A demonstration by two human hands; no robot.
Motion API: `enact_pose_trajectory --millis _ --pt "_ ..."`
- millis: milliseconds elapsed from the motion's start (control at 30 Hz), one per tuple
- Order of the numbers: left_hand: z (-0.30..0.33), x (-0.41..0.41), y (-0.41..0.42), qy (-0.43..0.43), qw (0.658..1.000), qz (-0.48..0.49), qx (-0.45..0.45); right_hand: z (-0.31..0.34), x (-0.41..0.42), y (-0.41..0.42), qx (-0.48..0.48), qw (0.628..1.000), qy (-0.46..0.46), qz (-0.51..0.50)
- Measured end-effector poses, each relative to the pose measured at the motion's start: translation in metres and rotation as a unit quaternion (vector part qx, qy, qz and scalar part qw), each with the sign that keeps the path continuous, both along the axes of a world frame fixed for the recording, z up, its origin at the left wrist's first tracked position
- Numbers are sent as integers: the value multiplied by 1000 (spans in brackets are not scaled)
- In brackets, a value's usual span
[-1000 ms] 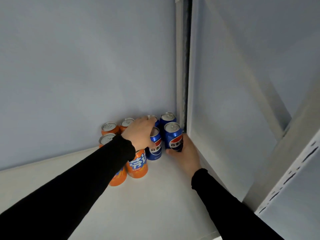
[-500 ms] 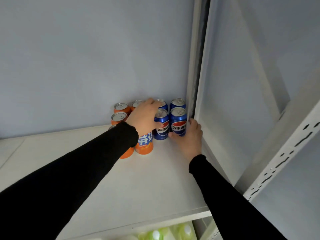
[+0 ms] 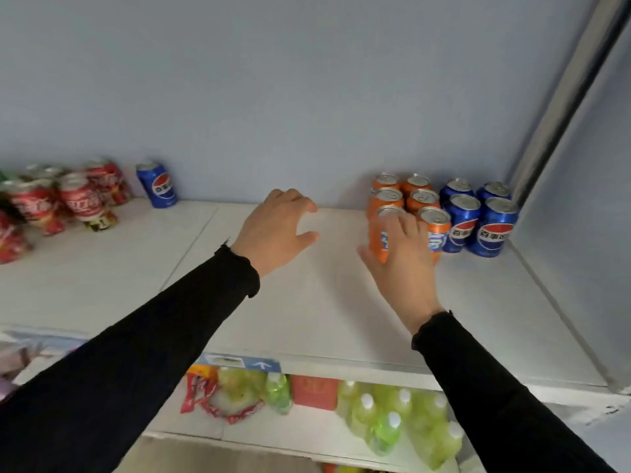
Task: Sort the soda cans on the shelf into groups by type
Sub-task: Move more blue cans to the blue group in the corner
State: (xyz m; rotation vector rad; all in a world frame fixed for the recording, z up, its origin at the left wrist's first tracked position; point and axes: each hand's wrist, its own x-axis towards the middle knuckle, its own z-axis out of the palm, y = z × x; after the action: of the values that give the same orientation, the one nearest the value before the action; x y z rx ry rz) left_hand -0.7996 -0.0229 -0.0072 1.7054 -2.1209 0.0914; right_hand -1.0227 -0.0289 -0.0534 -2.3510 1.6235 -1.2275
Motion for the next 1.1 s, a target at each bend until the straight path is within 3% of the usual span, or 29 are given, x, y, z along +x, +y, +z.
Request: enact_pose_trajectory --millis 267,567,867,1100 --pt "-14 206 115 23 994 101 23 11 203 62 47 990 8 133" --pt "-5 368 183 33 982 186 15 7 351 77 121 977 11 176" --pt "-2 457 150 31 975 222 5 1 455 -18 194 962 -103 164" --pt "15 491 101 27 976 216 -12 -25 506 -124 290 926 -216 110"
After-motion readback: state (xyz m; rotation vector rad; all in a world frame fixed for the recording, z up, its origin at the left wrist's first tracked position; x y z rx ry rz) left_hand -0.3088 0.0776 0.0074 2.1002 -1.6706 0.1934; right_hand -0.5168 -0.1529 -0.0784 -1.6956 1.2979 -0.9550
